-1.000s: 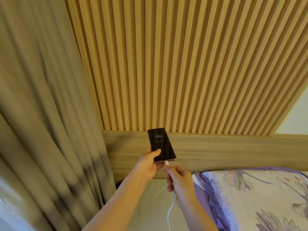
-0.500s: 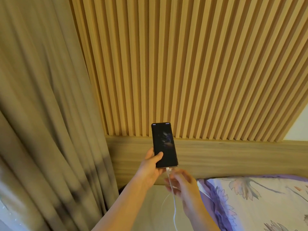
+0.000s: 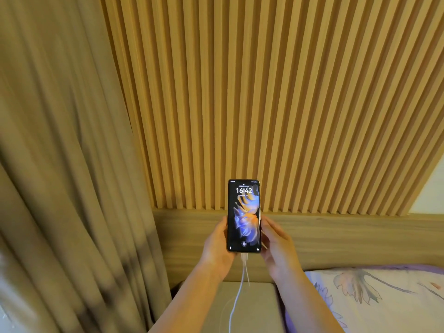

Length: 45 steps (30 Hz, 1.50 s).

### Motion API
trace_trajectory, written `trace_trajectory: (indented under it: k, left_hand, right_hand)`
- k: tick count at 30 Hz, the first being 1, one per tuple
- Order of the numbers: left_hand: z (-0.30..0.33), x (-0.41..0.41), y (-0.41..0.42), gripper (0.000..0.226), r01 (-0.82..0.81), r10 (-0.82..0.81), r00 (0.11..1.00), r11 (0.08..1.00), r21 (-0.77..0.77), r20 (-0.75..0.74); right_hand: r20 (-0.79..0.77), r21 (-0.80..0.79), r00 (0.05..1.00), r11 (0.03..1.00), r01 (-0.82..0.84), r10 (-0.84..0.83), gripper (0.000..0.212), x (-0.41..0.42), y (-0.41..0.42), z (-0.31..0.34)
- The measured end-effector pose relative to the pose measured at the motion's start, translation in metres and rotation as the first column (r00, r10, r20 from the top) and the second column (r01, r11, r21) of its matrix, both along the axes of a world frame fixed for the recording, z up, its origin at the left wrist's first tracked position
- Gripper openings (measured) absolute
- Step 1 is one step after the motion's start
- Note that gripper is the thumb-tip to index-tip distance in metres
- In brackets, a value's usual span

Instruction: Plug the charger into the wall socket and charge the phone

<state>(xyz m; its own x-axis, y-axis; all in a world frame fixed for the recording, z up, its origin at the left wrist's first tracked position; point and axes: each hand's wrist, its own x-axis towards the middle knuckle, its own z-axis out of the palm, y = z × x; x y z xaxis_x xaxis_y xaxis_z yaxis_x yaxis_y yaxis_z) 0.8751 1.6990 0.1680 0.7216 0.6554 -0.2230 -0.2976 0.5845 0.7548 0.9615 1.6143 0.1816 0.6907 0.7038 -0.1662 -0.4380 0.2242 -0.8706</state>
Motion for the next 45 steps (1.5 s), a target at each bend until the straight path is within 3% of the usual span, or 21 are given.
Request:
trace_trajectory:
  k: [8, 19, 45]
  left_hand:
    - [0.014, -0.002, 0.000, 0.038, 0.026, -0.025, 0.998, 0.999, -0.031, 0.058]
    - [0.023, -0.008, -0.006, 0.033, 0.078, -0.083, 0.981, 0.996, 0.038, 0.177]
    - [0.030, 0.010, 0.013, 0.031, 0.073, -0.088, 0.984, 0.992, 0.099, 0.157]
  right_hand:
    - [-0.033, 0.042, 0.999, 0.999, 0.009, -0.007, 0.016, 0.003, -0.002, 0.008]
    - [-0.024, 0.064, 1.000, 0.998, -0.001, 0.003, 0.022, 0.005, -0.009, 0.021]
    - [0.011, 0.047, 1.000, 0.999, 0.016, -0.017, 0.017, 0.023, 0.003, 0.040]
